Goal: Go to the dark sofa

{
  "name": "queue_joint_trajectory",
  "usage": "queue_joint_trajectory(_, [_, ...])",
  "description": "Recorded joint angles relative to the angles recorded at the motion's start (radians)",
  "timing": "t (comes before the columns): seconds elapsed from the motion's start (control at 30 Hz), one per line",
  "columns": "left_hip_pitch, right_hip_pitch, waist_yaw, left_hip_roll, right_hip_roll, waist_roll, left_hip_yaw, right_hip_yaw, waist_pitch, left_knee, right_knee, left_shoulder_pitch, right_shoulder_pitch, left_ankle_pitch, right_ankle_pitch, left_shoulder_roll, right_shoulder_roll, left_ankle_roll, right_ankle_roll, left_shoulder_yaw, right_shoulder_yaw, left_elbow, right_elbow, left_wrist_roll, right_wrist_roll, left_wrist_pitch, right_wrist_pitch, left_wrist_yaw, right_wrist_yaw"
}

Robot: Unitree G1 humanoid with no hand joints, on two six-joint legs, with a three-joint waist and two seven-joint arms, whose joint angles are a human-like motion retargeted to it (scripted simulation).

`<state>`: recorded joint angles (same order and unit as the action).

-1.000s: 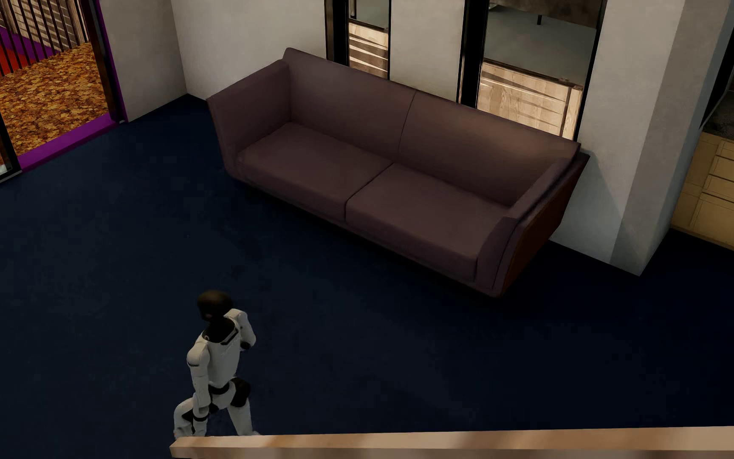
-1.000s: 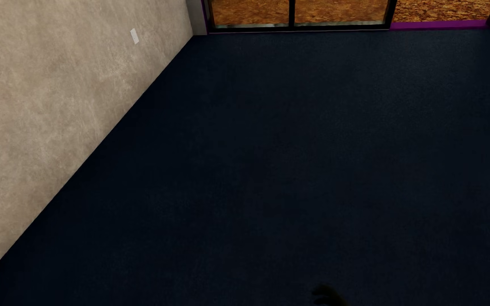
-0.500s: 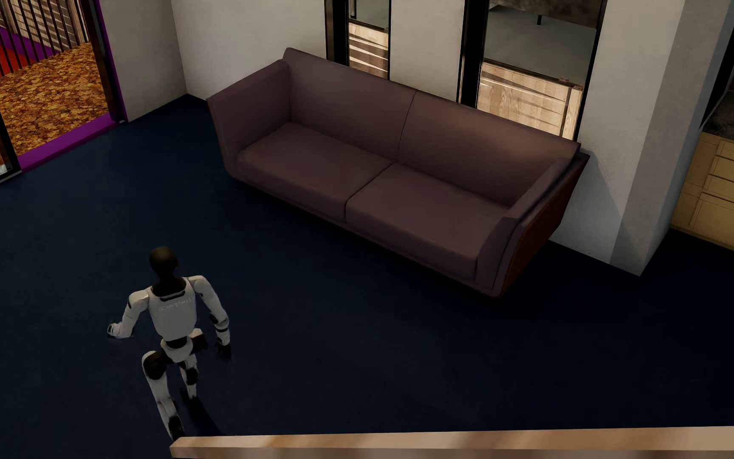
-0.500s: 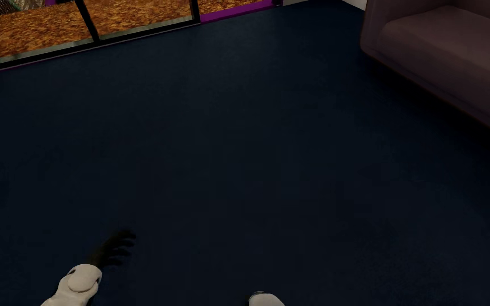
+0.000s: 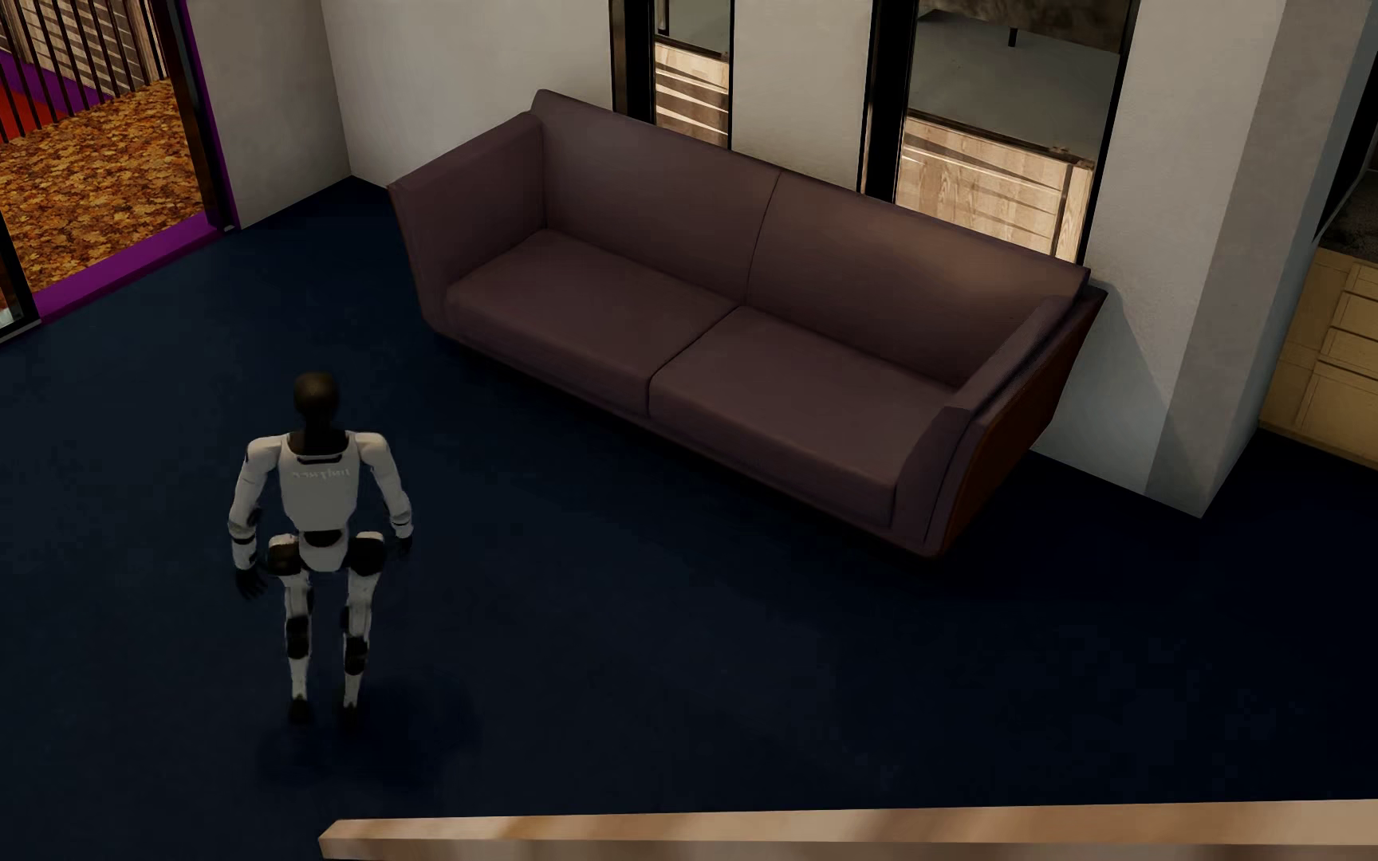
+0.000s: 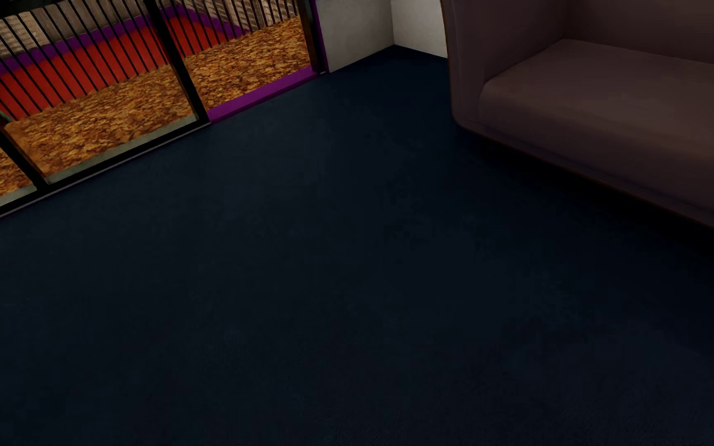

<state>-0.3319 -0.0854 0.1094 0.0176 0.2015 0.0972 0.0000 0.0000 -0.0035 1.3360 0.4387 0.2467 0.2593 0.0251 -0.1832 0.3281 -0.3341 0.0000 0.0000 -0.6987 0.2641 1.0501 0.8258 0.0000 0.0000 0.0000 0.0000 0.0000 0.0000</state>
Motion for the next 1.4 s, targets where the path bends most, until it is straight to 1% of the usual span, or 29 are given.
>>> queue_joint_trajectory(0.07, [-0.067,0.104,0.106,-0.028,-0.019,-0.032,0.0,0.0,0.02,-0.225,-0.031,0.078,-0.042,-0.028,-0.051,0.009,0.001,0.0,0.0,0.019,-0.041,0.032,-0.117,0.0,0.0,0.0,0.0,0.0,0.0])
queue_joint_trajectory(0.13, [-0.071,0.189,0.186,-0.049,-0.052,-0.057,0.0,0.0,0.032,-0.54,-0.045,0.146,-0.081,0.035,-0.087,0.024,0.002,0.0,0.0,0.04,-0.034,0.008,-0.204,0.0,0.0,0.0,0.0,0.0,0.0])
queue_joint_trajectory(0.2, [-0.073,0.262,0.212,-0.055,-0.083,-0.06,0.0,0.0,0.022,-0.817,-0.061,0.179,-0.097,0.12,-0.128,0.031,-0.002,0.0,0.0,0.043,-0.007,-0.024,-0.275,0.0,0.0,0.0,0.0,0.0,0.0])
queue_joint_trajectory(0.23, [-0.077,0.3,0.21,-0.05,-0.094,-0.051,0.0,0.0,0.013,-0.908,-0.068,0.182,-0.091,0.152,-0.148,0.032,-0.007,0.0,0.0,0.048,0.003,-0.034,-0.304,0.0,0.0,0.0,0.0,0.0,0.0])
queue_joint_trajectory(0.3, [-0.091,0.378,0.199,-0.052,-0.111,-0.028,0.0,0.0,-0.001,-1.044,-0.074,0.166,-0.054,-0.239,-0.178,0.034,-0.015,0.0,0.0,0.08,0.022,-0.045,-0.323,0.0,0.0,0.0,0.0,0.0,0.0])
queue_joint_trajectory(0.33, [-0.11,0.408,0.197,-0.06,-0.116,-0.021,0.0,0.0,-0.009,-1.052,-0.07,0.151,-0.031,-0.246,-0.182,0.036,-0.014,0.0,0.0,0.107,0.039,-0.047,-0.299,0.0,0.0,0.0,0.0,0.0,0.0])
queue_joint_trajectory(0.37, [-0.135,0.428,0.201,-0.069,-0.127,-0.024,0.0,0.0,-0.019,-0.957,-0.059,0.132,-0.009,0.022,-0.174,0.043,-0.006,0.0,0.0,0.139,0.062,-0.046,-0.247,0.0,0.0,0.0,0.0,0.0,0.0])
queue_joint_trajectory(0.4, [-0.163,0.438,0.205,-0.08,-0.147,-0.043,0.0,0.0,-0.028,-0.914,-0.036,0.108,0.007,0.253,-0.151,0.051,0.014,0.0,0.0,0.173,0.093,-0.035,-0.157,0.0,0.0,0.0,0.0,0.0,0.0])
queue_joint_trajectory(0.43, [-0.186,0.442,0.202,-0.098,-0.175,-0.08,0.0,0.0,-0.028,-0.845,0.007,0.076,0.014,0.289,-0.107,0.06,0.048,0.0,0.0,0.201,0.134,-0.007,-0.025,0.0,0.0,0.0,0.0,0.0,0.0])
queue_joint_trajectory(0.5, [-0.146,0.406,0.188,-0.132,-0.24,-0.161,0.0,0.0,-0.002,-0.735,0.166,-0.011,0.022,0.215,0.051,0.071,0.105,0.0,0.0,0.261,0.271,0.072,0.238,0.0,0.0,0.0,0.0,0.0,0.0])
queue_joint_trajectory(0.53, [-0.09,0.335,0.188,-0.138,-0.267,-0.182,0.0,0.0,0.01,-0.735,0.285,-0.051,0.034,0.164,0.157,0.07,0.1,0.0,0.0,0.329,0.386,0.085,0.276,0.0,0.0,0.0,0.0,0.0,0.0])
queue_joint_trajectory(0.57, [-0.034,0.221,0.179,-0.15,-0.291,-0.196,0.0,0.0,0.025,-0.761,0.431,-0.086,0.04,0.112,0.284,0.072,0.073,0.0,0.0,0.37,0.454,0.076,0.261,0.0,0.0,0.0,0.0,0.0,0.0])
queue_joint_trajectory(0.6, [0.018,0.107,0.151,-0.151,-0.295,-0.198,0.0,0.0,0.035,-0.78,0.576,-0.1,0.052,0.066,0.387,0.078,0.035,0.0,0.0,0.417,0.482,0.037,0.215,0.0,0.0,0.0,0.0,0.0,0.0])
queue_joint_trajectory(0.63, [0.059,0.005,0.104,-0.15,-0.288,-0.195,0.0,0.0,0.045,-0.789,0.709,-0.105,0.063,0.03,0.392,0.089,0.003,0.0,0.0,0.446,0.451,-0.021,0.177,0.0,0.0,0.0,0.0,0.0,0.0])
queue_joint_trajectory(0.7, [0.125,-0.141,-0.014,-0.153,-0.274,-0.194,0.0,0.0,0.078,-0.785,0.884,-0.119,0.079,-0.011,0.197,0.132,-0.027,0.0,0.0,0.476,0.28,-0.148,0.132,0.0,0.0,0.0,0.0,0.0,0.0])
queue_joint_trajectory(0.73, [0.151,-0.202,-0.063,-0.156,-0.276,-0.201,0.0,0.0,0.091,-0.777,0.923,-0.139,0.083,-0.031,0.12,0.158,-0.024,0.0,0.0,0.487,0.176,-0.197,0.114,0.0,0.0,0.0,0.0,0.0,0.0])
queue_joint_trajectory(0.77, [0.183,-0.239,-0.1,-0.146,-0.273,-0.202,0.0,0.0,0.097,-0.763,0.917,-0.156,0.093,-0.055,0.082,0.178,-0.016,0.0,0.0,0.518,0.106,-0.236,0.088,0.0,0.0,0.0,0.0,0.0,0.0])
queue_joint_trajectory(0.83, [0.227,-0.287,-0.154,-0.142,-0.27,-0.194,0.0,0.0,0.096,-0.767,0.782,-0.211,0.082,-0.096,0.083,0.186,0.021,0.0,0.0,0.595,-0.027,-0.266,0.068,0.0,0.0,0.0,0.0,0.0,0.0])
queue_joint_trajectory(0.87, [0.244,-0.281,-0.169,-0.137,-0.262,-0.184,0.0,0.0,0.096,-0.772,0.657,-0.239,0.069,-0.103,0.102,0.176,0.038,0.0,0.0,0.636,-0.05,-0.275,0.072,0.0,0.0,0.0,0.0,0.0,0.0])
queue_joint_trajectory(0.93, [0.272,-0.221,-0.181,-0.118,-0.242,-0.16,0.0,0.0,0.093,-0.785,0.39,-0.278,0.038,-0.093,0.099,0.147,0.058,0.0,0.0,0.67,0.017,-0.313,0.097,0.0,0.0,0.0,0.0,0.0,0.0])
queue_joint_trajectory(1.0, [0.287,-0.143,-0.172,-0.102,-0.216,-0.14,0.0,0.0,0.081,-0.8,0.202,-0.294,0.013,-0.085,0.074,0.121,0.063,0.0,0.0,0.619,0.186,-0.373,0.091,0.0,0.0,0.0,0.0,0.0,0.0])
queue_joint_trajectory(1.03, [0.294,-0.102,-0.159,-0.099,-0.202,-0.133,0.0,0.0,0.072,-0.811,0.136,-0.3,0.002,-0.094,0.077,0.111,0.068,0.0,0.0,0.566,0.257,-0.398,0.081,0.0,0.0,0.0,0.0,0.0,0.0])
queue_joint_trajectory(1.07, [0.303,-0.062,-0.143,-0.099,-0.191,-0.129,0.0,0.0,0.064,-0.826,0.083,-0.305,-0.008,-0.115,0.069,0.104,0.073,0.0,0.0,0.495,0.289,-0.42,0.085,0.0,0.0,0.0,0.0,0.0,0.0])
queue_joint_trajectory(1.13, [0.329,-0.002,-0.113,-0.093,-0.175,-0.119,0.0,0.0,0.051,-0.867,0.011,-0.313,-0.026,-0.174,0.013,0.08,0.063,0.0,0.0,0.345,0.305,-0.427,0.114,0.0,0.0,0.0,0.0,0.0,0.0])
queue_joint_trajectory(1.23, [0.356,0.058,-0.096,-0.079,-0.149,-0.091,0.0,0.0,0.045,-0.912,-0.035,-0.32,-0.086,-0.221,-0.06,-0.017,0.014,0.0,0.0,0.136,0.34,-0.25,0.161,0.0,0.0,0.0,0.0,0.0,0.0])
queue_joint_trajectory(1.3, [0.347,0.088,-0.118,-0.073,-0.143,-0.096,0.0,0.0,0.044,-0.908,-0.038,-0.32,-0.142,-0.204,-0.085,-0.057,-0.003,0.0,0.0,-0.098,0.332,-0.117,0.176,0.0,0.0,0.0,0.0,0.0,0.0])
queue_joint_trajectory(1.33, [0.341,0.096,-0.131,-0.071,-0.142,-0.102,0.0,0.0,0.047,-0.903,-0.036,-0.314,-0.167,-0.203,-0.084,-0.054,-0.005,0.0,0.0,-0.211,0.31,-0.109,0.167,0.0,0.0,0.0,0.0,0.0,0.0])
queue_joint_trajectory(1.37, [0.34,0.102,-0.138,-0.07,-0.141,-0.108,0.0,0.0,0.052,-0.9,-0.035,-0.304,-0.187,-0.208,-0.085,-0.044,-0.006,0.0,0.0,-0.26,0.285,-0.121,0.148,0.0,0.0,0.0,0.0,0.0,0.0])
queue_joint_trajectory(1.4, [0.342,0.105,-0.136,-0.07,-0.14,-0.111,0.0,0.0,0.056,-0.902,-0.034,-0.29,-0.2,-0.216,-0.091,-0.032,-0.006,0.0,0.0,-0.235,0.262,-0.132,0.122,0.0,0.0,0.0,0.0,0.0,0.0])
